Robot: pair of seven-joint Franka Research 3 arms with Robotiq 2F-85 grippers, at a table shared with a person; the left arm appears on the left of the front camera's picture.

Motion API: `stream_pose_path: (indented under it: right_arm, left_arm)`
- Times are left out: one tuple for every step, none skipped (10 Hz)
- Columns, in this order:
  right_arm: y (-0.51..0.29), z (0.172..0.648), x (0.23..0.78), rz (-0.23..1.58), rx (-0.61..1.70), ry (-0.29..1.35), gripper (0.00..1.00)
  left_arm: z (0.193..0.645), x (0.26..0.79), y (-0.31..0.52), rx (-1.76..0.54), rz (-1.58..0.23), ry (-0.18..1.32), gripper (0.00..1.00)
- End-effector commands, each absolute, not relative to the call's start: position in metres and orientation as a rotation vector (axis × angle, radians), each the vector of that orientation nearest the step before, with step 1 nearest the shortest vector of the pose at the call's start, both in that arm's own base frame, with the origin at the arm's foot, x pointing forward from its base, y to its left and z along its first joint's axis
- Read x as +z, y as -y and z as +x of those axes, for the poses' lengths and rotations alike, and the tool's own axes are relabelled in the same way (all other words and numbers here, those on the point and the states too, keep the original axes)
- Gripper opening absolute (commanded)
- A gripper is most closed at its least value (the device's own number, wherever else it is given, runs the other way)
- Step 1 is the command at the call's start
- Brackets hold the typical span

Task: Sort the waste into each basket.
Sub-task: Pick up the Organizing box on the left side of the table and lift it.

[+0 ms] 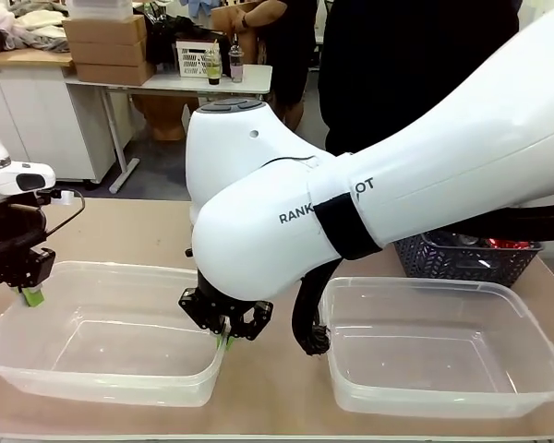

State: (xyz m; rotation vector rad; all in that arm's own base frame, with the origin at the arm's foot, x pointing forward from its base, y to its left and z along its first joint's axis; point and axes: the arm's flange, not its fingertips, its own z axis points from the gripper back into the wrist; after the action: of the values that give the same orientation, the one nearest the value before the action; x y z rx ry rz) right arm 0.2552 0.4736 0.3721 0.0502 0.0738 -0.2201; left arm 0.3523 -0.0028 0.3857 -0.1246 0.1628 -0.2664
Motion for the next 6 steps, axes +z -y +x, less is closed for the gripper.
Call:
stream_pose_path:
  right_arm:
    - [-0.469, 0.257, 0.366, 0.009, -0.217, -0.071, 0.00]
    - [-0.464, 0.258, 0.369, 0.003, -0.205, -0.081, 0.00]
    - [-0.454, 0.260, 0.377, -0.003, -0.187, -0.093, 0.00]
    - [-0.439, 0.268, 0.394, -0.019, -0.184, -0.088, 0.00]
    - [-0.420, 0.278, 0.423, -0.019, -0.124, -0.099, 0.00]
    - [-0.403, 0.290, 0.450, -0.019, -0.072, -0.121, 0.00]
  left_arm:
    - [0.275, 0.349, 0.002, -0.243, -0.101, -0.129, 0.00]
    - [0.278, 0.356, 0.003, -0.215, -0.114, -0.127, 0.00]
    - [0.280, 0.367, 0.003, -0.196, -0.140, -0.116, 0.00]
    - [0.283, 0.385, 0.001, -0.151, -0.186, -0.135, 0.00]
    - [0.289, 0.414, 0.000, -0.124, -0.256, -0.181, 0.00]
    - [0.296, 0.444, 0.003, -0.102, -0.298, -0.177, 0.00]
